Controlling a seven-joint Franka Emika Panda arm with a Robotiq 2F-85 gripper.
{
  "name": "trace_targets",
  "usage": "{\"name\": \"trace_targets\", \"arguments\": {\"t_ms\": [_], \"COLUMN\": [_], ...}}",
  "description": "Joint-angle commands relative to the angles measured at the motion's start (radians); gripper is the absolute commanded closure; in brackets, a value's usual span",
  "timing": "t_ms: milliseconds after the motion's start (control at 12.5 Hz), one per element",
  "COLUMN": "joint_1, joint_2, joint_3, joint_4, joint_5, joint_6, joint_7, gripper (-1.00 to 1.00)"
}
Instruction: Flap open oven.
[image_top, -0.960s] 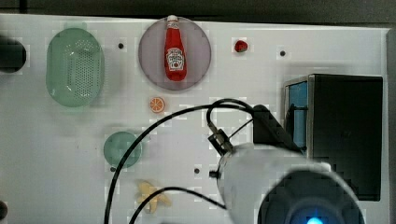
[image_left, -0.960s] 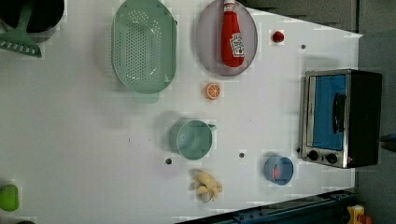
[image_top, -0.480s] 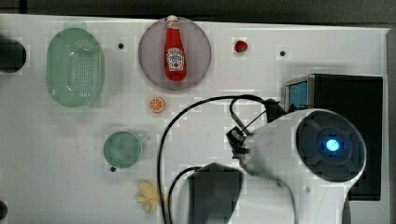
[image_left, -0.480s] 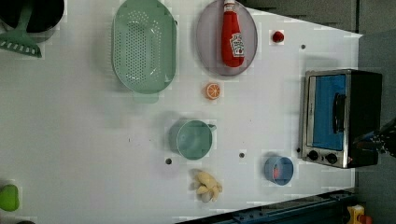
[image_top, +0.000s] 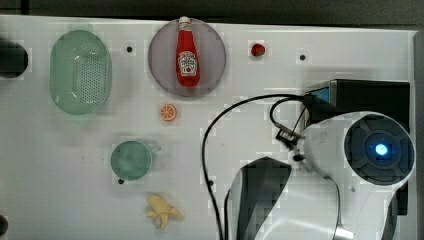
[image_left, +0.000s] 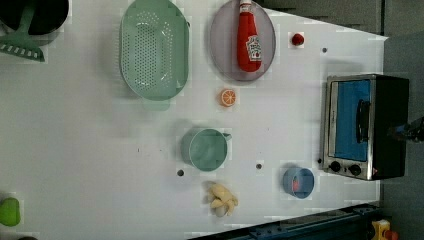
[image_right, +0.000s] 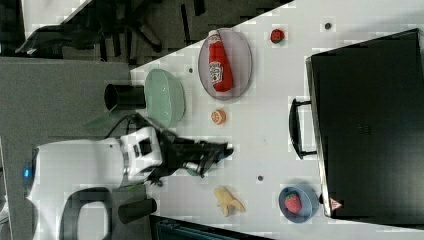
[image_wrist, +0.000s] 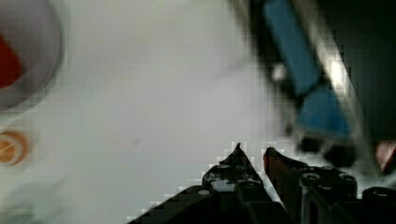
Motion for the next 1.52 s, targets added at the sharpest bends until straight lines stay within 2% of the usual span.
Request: {"name": "trace_targets", "arguments": {"t_ms": [80,320,640,1520], "joint_1": [-0.005,-0.010,-0.011,-0.005], "joint_2": [0.054,0.109,0.193,0.340], "joint_3": [-0.062,-0.121,-0.180,-0.165], "joint_4": [-0.036,-0.057,-0.069,-0.120], "joint_5": [-0.010,-0.010,-0.003,-0.002], "joint_6": [0.114,0.245,0.320,0.543], "joint_7": [-0.340,-0.487,-0.558,-0.557], "gripper": [0.65,0.65,0.65,0.65]}}
